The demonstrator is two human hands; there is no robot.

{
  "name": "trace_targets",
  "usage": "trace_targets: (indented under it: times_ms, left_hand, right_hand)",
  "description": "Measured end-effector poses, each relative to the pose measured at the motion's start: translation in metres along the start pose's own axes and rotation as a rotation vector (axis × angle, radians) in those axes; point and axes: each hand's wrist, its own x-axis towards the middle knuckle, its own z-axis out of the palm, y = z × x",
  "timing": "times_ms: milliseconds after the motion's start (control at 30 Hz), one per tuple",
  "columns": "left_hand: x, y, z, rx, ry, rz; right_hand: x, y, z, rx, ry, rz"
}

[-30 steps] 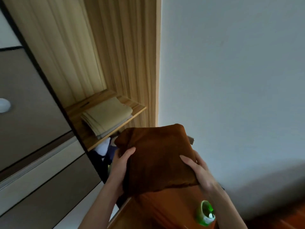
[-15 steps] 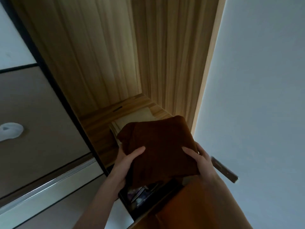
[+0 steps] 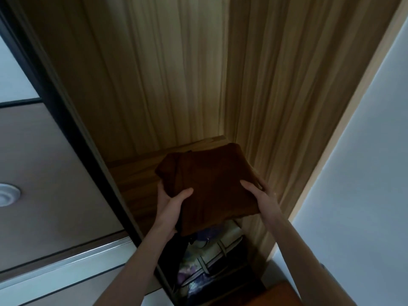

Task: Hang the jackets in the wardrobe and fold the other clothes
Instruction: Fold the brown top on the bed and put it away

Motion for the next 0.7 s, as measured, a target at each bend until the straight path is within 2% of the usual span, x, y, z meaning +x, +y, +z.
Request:
trace_targets:
  times_ms: [200, 333, 500, 700]
  left_hand:
    - [0.039, -0.018, 0.006, 0.051, 0.086, 0.002]
    - [0.053, -0.033, 0.005, 0.103, 0.112, -0.052]
    - [0.07, -0.033, 0.002, 0.155, 0.075, -0.019]
    - [0.082, -0.03, 0.004, 0.124, 0.133, 0.055]
  right_hand:
    - [0.047, 0.009, 0.01, -0.111, 0.021, -0.092]
    - [0.068, 0.04, 0.016, -0.241, 0.115, -0.135]
    - [0.074, 0.048, 0.016, -0.264, 0.145, -0.124]
    - [0.084, 0.039, 0.018, -0.224, 0.146, -0.191]
